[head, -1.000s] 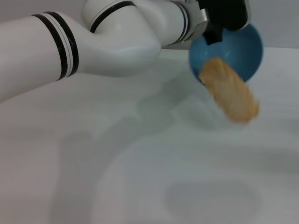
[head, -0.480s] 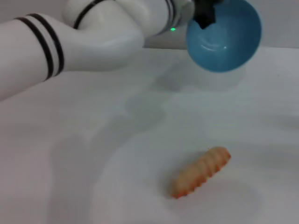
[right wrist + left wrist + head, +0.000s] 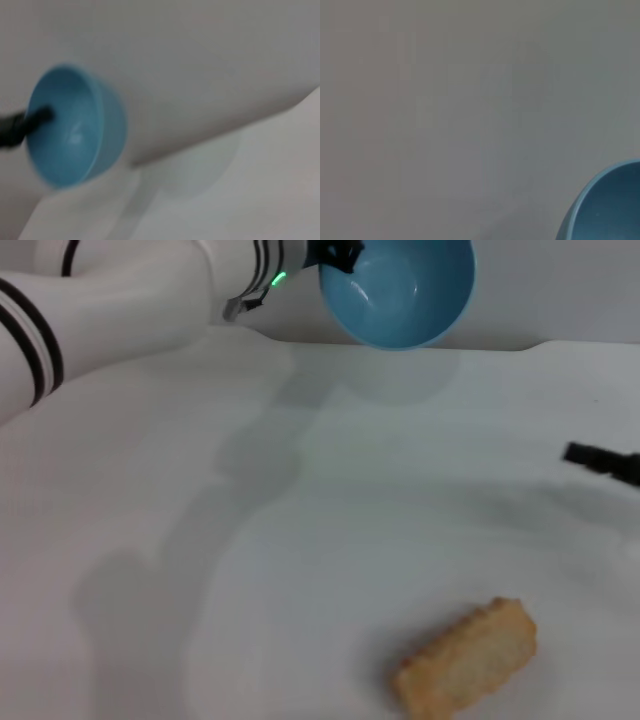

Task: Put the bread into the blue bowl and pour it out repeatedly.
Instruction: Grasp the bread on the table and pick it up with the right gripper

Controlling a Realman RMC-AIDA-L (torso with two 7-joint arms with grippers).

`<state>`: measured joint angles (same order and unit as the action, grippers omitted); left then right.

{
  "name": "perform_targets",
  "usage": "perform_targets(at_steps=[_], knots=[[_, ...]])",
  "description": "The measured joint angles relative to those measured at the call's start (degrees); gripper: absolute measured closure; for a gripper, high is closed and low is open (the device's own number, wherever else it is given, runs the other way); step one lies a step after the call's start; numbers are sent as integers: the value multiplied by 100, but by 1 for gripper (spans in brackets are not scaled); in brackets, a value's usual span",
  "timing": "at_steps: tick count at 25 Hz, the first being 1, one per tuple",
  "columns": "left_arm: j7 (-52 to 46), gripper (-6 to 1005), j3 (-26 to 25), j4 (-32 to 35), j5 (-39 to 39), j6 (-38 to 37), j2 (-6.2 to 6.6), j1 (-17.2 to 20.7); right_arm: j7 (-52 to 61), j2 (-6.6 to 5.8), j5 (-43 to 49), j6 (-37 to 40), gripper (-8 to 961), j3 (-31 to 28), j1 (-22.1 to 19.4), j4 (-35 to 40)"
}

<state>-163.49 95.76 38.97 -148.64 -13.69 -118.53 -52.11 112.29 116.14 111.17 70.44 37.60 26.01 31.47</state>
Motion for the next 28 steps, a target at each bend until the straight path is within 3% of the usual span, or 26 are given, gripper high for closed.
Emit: perform_targets(at_steps=[7, 21, 28], knots=[[-3, 1001, 33, -57, 112, -2, -6, 93, 1659, 55, 1846, 28, 363, 712, 833, -113], [-6, 1002, 39, -100, 264, -39, -8, 124, 1817, 45, 2153, 819, 372, 837, 857, -215], [-5, 1002, 198, -98, 302, -51, -29, 96, 1820, 77, 2536, 844, 376, 882, 865, -246]])
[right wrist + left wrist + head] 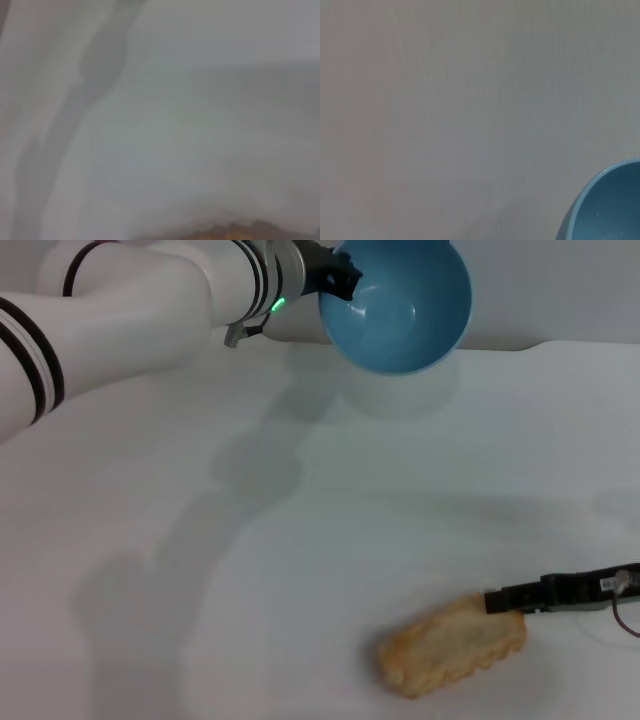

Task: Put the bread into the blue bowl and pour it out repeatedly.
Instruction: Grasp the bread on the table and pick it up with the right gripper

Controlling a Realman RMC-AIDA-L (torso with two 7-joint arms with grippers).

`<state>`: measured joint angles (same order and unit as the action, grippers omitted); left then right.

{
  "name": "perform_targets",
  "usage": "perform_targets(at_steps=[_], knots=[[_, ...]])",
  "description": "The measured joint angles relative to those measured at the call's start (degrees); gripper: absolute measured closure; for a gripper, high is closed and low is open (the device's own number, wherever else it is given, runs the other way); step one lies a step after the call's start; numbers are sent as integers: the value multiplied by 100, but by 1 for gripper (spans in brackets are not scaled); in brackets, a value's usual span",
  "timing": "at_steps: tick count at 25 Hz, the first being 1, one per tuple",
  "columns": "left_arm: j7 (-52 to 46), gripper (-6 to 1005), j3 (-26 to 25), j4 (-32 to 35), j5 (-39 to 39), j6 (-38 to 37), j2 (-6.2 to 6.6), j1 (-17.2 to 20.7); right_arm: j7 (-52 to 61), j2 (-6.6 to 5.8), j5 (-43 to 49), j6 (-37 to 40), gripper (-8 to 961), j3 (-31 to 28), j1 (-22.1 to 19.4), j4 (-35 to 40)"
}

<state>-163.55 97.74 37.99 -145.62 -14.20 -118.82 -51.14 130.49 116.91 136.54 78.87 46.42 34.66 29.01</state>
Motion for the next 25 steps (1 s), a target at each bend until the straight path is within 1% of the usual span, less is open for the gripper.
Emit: perform_targets(at_steps=[4, 7, 10, 15, 22, 25], knots=[[-1, 1001, 17, -4, 43, 2, 0, -3, 2, 34, 98, -22, 379, 52, 41, -1], [-2, 1001, 18, 5, 44, -1, -8, 14, 2, 100, 188, -104, 381, 58, 89, -3], [-2, 1000, 31, 19, 57, 10, -9, 27, 2, 124, 204, -168, 383, 59, 123, -66], [-2, 1001, 59, 21, 183, 26, -9, 31, 3, 127, 250, -339, 386, 56, 275, -389], [-2, 1000, 69, 0, 202, 44, -7, 34, -1, 130, 284, -237, 390, 66, 305, -365], [-2, 1000, 69, -3, 203, 44, -3, 39, -66, 129, 286, -204, 450, 66, 304, -340]])
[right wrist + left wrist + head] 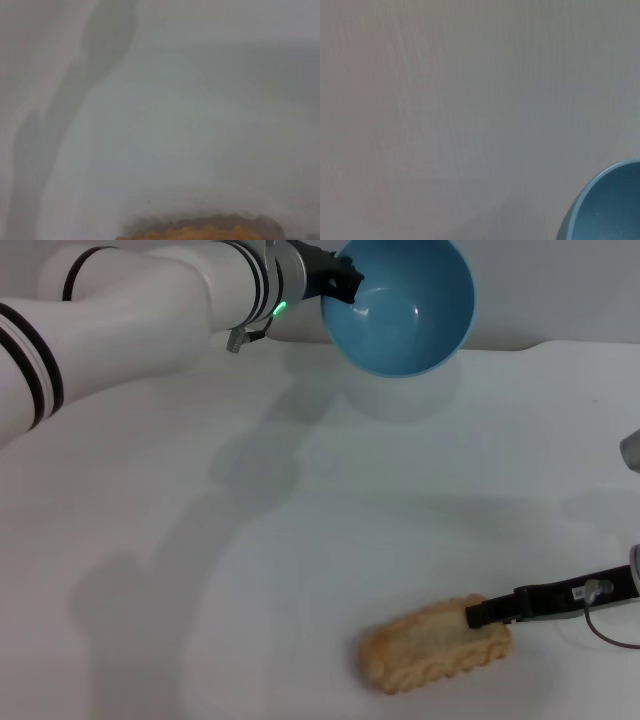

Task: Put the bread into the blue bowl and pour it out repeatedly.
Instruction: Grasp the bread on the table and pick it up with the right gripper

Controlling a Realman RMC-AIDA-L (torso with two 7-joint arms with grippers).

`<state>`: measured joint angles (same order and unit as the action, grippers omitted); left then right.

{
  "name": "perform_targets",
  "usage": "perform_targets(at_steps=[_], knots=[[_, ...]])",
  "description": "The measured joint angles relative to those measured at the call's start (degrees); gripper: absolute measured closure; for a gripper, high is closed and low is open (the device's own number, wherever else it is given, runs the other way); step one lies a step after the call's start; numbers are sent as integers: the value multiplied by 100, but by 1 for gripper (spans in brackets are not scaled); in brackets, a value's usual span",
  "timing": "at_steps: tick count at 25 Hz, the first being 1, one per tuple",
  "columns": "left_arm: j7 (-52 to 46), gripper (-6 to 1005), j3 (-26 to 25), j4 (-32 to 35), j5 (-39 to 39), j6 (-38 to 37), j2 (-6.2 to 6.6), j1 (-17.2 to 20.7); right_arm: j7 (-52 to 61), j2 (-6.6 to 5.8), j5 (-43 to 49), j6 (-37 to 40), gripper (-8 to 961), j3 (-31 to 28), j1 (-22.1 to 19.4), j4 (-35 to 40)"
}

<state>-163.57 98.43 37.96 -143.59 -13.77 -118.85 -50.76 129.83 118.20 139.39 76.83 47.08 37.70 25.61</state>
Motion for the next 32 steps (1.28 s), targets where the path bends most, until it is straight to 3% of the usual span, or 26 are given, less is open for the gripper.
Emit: perform_targets(at_steps=[4, 12, 20, 32], knots=[[2, 1000, 0, 0, 1, -2, 2, 4, -190, 5, -17, 67, 530, -1, 5, 42], [11, 1001, -1, -10, 7, -22, 12, 22, -451, 6, -54, 310, 582, -8, -42, 422], [14, 1001, -1, -45, 7, -49, 20, 36, -519, 11, -72, 464, 697, -6, -54, 707], [14, 1001, -1, -84, 7, -171, 20, 41, -535, 19, -263, 1046, 855, 8, -54, 1773]])
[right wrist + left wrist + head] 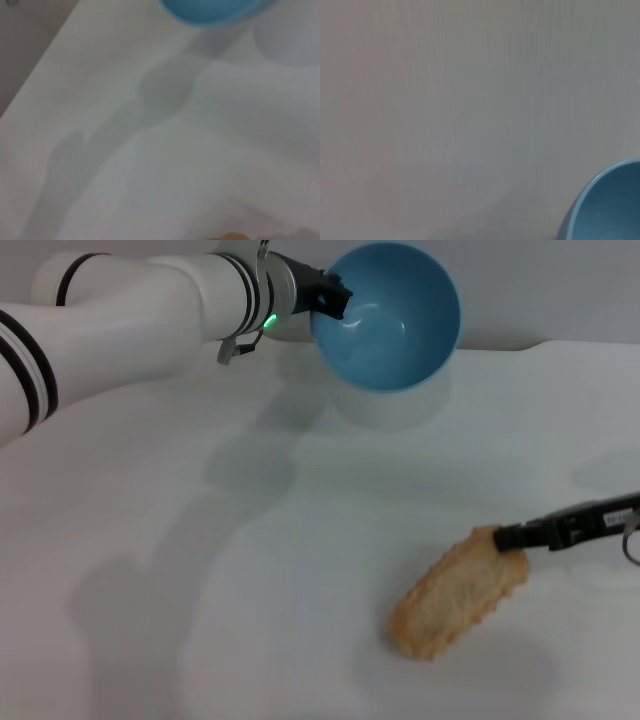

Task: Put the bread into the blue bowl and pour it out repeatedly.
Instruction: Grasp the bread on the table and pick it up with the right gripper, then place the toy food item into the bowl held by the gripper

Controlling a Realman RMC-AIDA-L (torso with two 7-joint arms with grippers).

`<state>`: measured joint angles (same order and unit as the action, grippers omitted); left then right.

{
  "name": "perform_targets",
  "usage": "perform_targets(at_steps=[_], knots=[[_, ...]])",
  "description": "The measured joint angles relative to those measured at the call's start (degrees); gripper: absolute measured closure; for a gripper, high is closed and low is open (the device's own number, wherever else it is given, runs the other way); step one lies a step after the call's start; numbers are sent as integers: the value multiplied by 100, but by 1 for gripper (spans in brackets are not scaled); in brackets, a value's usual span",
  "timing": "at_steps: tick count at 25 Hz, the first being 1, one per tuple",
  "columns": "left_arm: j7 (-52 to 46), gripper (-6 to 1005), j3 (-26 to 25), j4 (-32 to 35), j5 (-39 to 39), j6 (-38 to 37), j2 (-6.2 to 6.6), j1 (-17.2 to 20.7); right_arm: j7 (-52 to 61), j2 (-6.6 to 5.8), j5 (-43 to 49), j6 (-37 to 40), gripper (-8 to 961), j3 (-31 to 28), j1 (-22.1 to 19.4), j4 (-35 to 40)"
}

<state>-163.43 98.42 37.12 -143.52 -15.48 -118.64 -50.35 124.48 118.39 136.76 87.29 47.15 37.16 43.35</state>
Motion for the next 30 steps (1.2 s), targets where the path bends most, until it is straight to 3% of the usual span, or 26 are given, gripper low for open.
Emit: perform_targets(at_steps=[12, 15, 21, 30], knots=[[53, 1000, 0, -3, 0, -380, 17, -46, -3, -19, -124, 343, 909, -8, 295, 906], [55, 1000, -32, 30, -16, -899, 35, -141, 12, -16, -125, 408, 921, -53, 358, 1285], [62, 1000, -23, 8, -67, -1665, 45, -386, 77, -40, -228, 606, 925, -459, 365, 2120], [74, 1001, 91, -69, -69, -1962, 10, -599, 76, -74, -722, 890, 927, -896, 308, 2834]])
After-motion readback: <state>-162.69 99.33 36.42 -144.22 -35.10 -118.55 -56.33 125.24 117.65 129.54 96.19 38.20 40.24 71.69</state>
